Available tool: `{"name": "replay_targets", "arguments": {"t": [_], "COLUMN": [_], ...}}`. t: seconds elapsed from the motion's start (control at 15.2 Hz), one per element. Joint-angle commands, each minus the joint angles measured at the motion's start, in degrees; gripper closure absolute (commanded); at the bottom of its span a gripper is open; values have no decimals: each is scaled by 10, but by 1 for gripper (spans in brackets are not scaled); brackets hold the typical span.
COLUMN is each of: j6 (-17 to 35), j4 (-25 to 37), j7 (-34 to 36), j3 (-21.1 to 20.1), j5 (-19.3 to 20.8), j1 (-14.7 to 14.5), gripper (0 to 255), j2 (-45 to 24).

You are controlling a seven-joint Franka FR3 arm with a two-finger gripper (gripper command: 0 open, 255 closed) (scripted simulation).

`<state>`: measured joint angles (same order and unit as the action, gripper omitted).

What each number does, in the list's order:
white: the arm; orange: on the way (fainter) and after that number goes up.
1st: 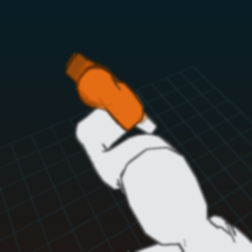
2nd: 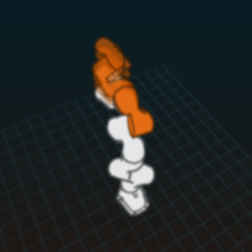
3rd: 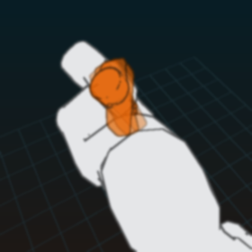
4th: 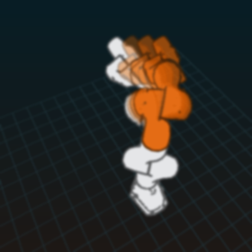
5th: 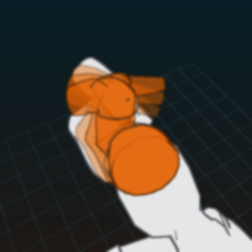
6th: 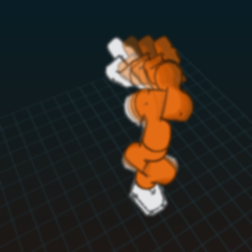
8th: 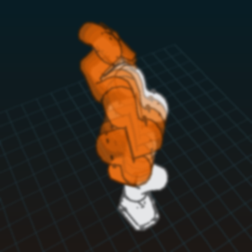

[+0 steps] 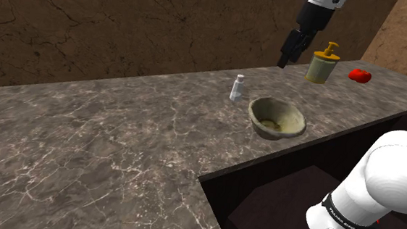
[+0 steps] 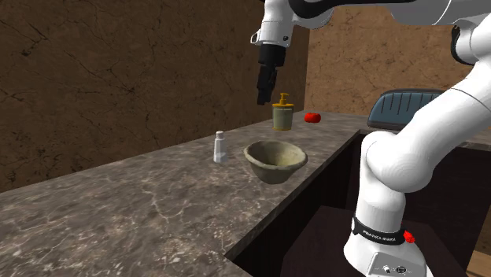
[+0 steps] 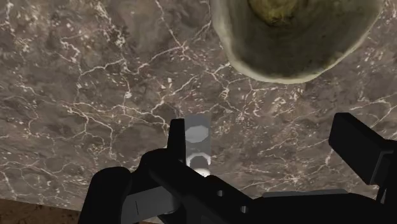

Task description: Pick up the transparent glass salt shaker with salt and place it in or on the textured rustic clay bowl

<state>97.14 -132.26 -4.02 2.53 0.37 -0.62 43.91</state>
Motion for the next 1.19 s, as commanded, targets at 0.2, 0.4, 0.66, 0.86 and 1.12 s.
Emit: {"name": "replay_targets", "arguments": {"t": [0.2, 0.4, 0.66, 0.86, 1.12], "j6": [70, 138, 228, 291, 332], "j4": [-22, -36, -43, -39, -48], "j7": [30, 59, 95, 119, 125], "j3": [-1, -1, 0, 1, 1], "j5": [-9, -19, -31, -42, -47], "j1": [9, 18, 28, 35, 35], "gripper": [0, 0, 0, 0, 0], "j2": [-34, -75, -139, -193, -221]}}
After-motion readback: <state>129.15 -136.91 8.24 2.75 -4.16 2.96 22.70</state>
